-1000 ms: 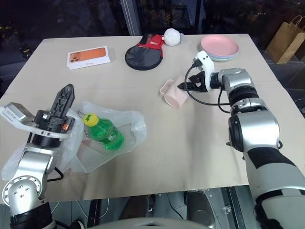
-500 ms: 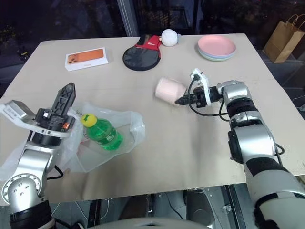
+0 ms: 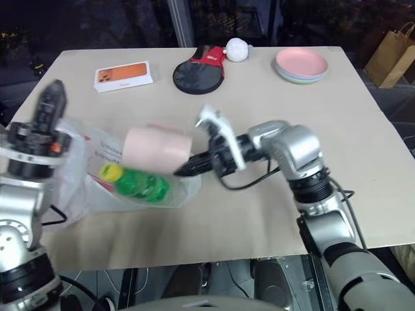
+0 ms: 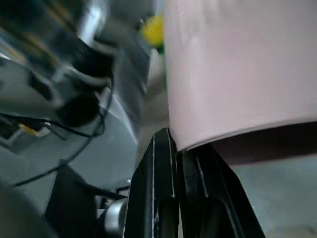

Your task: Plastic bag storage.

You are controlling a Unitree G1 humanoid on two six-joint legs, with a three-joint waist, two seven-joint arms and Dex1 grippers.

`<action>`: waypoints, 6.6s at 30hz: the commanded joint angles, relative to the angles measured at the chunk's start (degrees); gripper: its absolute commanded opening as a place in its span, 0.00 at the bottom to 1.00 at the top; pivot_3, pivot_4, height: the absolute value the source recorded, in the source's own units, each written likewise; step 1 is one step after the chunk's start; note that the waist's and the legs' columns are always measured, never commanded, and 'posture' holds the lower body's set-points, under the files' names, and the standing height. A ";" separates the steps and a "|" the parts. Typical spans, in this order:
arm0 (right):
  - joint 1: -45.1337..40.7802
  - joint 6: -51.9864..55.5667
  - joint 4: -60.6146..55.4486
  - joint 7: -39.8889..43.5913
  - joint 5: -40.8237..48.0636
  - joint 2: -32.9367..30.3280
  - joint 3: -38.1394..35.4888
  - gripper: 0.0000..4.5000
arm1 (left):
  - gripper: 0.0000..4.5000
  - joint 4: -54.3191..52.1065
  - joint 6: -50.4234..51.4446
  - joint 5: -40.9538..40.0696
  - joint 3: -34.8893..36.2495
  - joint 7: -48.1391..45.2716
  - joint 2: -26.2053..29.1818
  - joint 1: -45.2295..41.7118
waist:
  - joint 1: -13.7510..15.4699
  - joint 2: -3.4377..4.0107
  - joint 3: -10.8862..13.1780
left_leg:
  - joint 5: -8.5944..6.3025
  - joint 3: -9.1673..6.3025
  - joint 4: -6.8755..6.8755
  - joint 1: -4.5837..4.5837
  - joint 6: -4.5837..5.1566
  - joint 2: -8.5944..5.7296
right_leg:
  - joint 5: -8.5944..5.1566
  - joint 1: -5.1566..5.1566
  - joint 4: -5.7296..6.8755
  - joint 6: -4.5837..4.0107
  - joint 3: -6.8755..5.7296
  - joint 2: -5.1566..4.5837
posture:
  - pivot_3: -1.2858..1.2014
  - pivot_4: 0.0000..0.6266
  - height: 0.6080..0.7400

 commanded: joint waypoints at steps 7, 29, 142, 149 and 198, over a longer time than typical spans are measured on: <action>-6.72 -9.95 2.62 -1.98 -0.31 -1.70 3.57 0.01 | 0.00 -14.95 2.35 -13.26 1.02 3.33 1.92 7.05 | 0.27 -0.09 -0.04 | 0.04 -0.13 0.00 -0.06 -0.06 -0.06 | 0.00 0.05 -0.07 -0.01 -0.12 -0.08 | 0.52 0.24 1.00; -4.62 -13.23 -4.17 7.57 8.54 -7.74 7.86 0.01 | 0.00 -1.65 0.94 -8.70 6.49 -1.50 0.08 18.95 | 0.21 -0.06 -0.03 | 0.04 -0.19 -0.03 -0.04 -0.06 0.01 | -0.02 0.07 -0.09 -0.02 -0.18 0.04 | 0.52 0.24 1.00; 9.10 -3.03 3.18 -16.06 9.61 -3.34 2.96 0.99 | 0.00 -11.72 13.18 27.49 1.31 -46.21 10.28 54.98 | -0.10 -0.06 -0.03 | 0.18 -0.25 -0.31 -0.04 -0.31 0.12 | -0.26 0.01 -0.25 -0.42 -0.27 0.13 | 0.52 0.24 1.00; 8.57 -3.46 3.90 -16.53 9.57 -3.01 2.59 0.99 | 0.00 -9.80 4.63 44.10 -3.78 -55.94 11.14 57.04 | -0.05 -0.05 -0.02 | 0.18 -0.19 -0.47 0.00 -0.31 0.16 | -0.29 -0.04 -0.26 -0.48 -0.24 0.13 | 0.52 0.24 1.00; -4.11 -14.10 15.74 -28.89 8.06 12.53 -9.96 0.99 | 0.00 1.41 4.34 35.42 -2.32 -32.07 3.69 18.82 | -0.87 0.06 -0.12 | 0.20 -0.46 -0.44 -0.04 -0.30 0.16 | -0.14 -0.12 0.08 -0.26 -0.43 0.13 | 0.52 0.24 1.00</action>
